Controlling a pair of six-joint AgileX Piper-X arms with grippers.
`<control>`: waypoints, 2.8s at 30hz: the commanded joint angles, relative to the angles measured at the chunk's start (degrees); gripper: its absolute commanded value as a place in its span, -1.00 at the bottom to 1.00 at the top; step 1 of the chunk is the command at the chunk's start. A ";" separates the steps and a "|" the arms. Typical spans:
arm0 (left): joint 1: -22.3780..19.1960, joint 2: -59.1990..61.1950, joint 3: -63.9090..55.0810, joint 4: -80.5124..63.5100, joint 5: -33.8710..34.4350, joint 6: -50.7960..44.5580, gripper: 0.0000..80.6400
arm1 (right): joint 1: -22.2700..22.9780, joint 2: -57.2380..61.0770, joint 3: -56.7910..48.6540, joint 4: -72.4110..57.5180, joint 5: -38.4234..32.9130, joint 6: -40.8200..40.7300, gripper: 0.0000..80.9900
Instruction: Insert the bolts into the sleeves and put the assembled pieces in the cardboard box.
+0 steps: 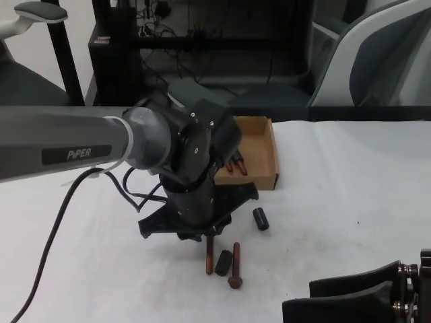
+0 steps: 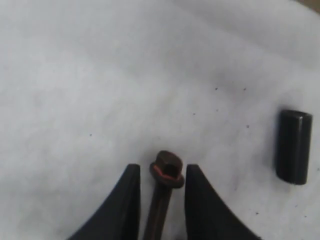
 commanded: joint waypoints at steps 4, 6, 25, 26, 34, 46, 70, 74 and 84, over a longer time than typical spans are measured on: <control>-0.03 0.13 -0.11 2.21 -0.90 4.33 -0.22 | -0.11 -0.32 -0.82 -0.72 0.20 0.29 0.54; -0.03 0.45 -0.11 1.97 -0.58 4.33 -0.22 | -0.11 -0.32 -0.82 -0.72 0.20 0.29 0.54; -0.13 2.36 -0.11 6.16 4.18 3.92 -0.41 | -0.11 -0.32 -0.82 -0.72 0.19 0.18 0.54; -0.13 2.36 -0.11 6.94 4.18 4.05 -0.44 | -0.11 -0.32 -0.82 -0.72 0.19 0.18 0.54; -0.02 2.36 -0.11 7.47 1.85 5.45 -0.52 | -0.11 -0.32 -0.82 -0.72 0.19 0.04 0.54; -0.02 2.15 -0.11 7.42 -0.54 11.47 -0.96 | -0.11 -0.32 -0.82 -0.72 0.19 0.04 0.54; -0.02 -25.32 18.07 -7.68 -3.18 32.47 -0.96 | -0.11 0.76 -0.67 0.83 1.94 -0.41 0.54; -0.02 -34.60 23.40 -13.08 -0.86 33.25 -0.96 | -0.11 3.85 -0.68 1.09 1.94 -0.41 0.54; -0.02 -52.98 26.69 -12.16 3.43 41.51 -0.96 | -1.37 15.86 -2.24 0.99 2.62 3.40 0.54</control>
